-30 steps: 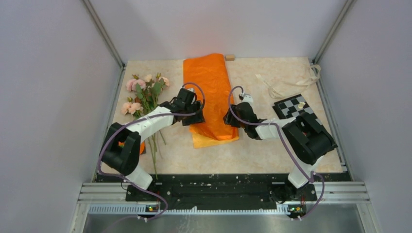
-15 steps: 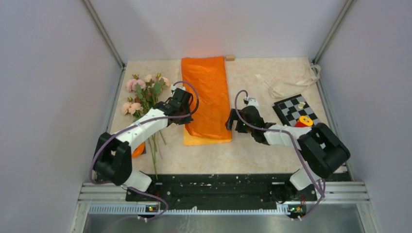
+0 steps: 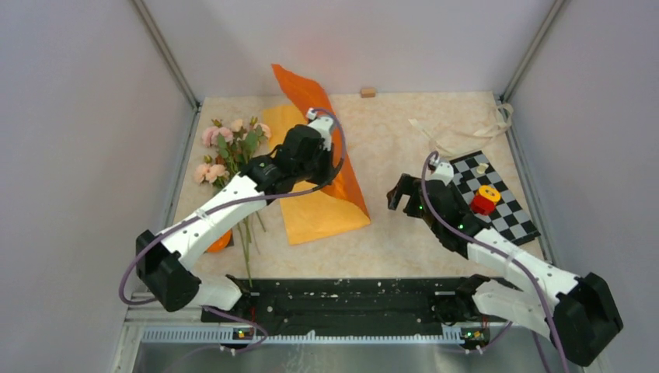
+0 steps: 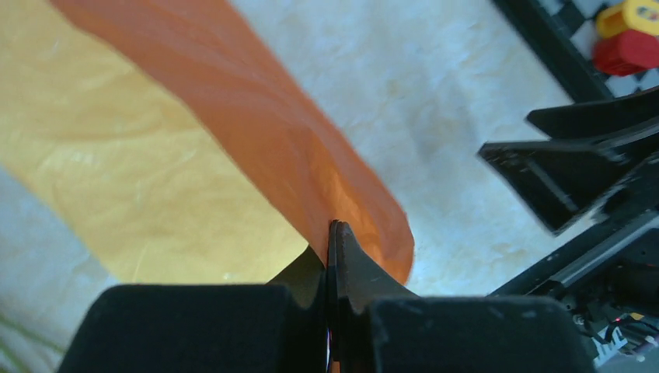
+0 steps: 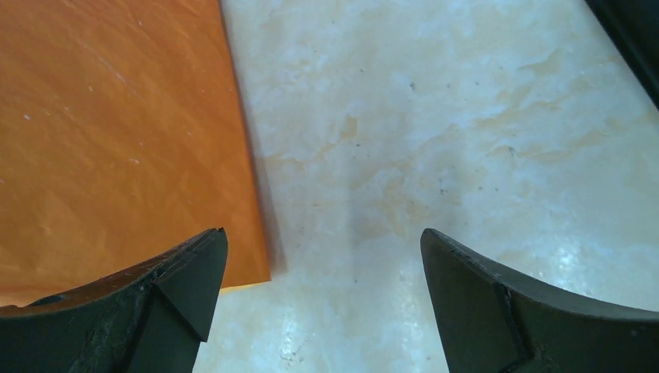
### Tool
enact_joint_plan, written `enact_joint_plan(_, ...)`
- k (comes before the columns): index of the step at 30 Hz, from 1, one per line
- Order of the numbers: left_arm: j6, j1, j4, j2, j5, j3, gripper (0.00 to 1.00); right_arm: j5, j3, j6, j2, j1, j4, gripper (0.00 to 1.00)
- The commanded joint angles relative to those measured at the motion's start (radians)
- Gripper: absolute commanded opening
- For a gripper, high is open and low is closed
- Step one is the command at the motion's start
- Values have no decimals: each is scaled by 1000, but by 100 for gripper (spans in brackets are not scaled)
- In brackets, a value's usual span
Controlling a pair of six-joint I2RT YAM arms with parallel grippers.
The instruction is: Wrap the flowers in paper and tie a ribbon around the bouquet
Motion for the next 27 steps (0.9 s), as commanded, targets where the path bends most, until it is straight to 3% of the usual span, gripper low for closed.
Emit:
enact_joint_plan(1,147,-72,53,152,26,198,1,71,-12,46,-103,5,-142,98)
enact_joint_plan(6,114,-84,5,446,9,520,4,128,-13,96,-220,4,-282,98)
enact_joint_plan(12,196,-103,-62,844,167,948,1,202,-21,134,-379,4,-441,99)
enact_joint_plan(16,295,-114,102,938,354,997,4,203,-49,109,-479,4,-469,99)
enact_joint_plan(18,326,-114,168,951,415,990,17,171,-71,67,-524,4,-448,99)
enact_joint_plan(20,316,-114,226,961,388,981,32,152,-83,70,-562,4,-437,99)
enact_joint_plan(24,276,-111,239,993,362,1012,96,163,-75,70,-583,4,-446,99)
enact_joint_plan(27,260,-109,168,981,315,1036,99,163,-70,63,-568,3,-436,99)
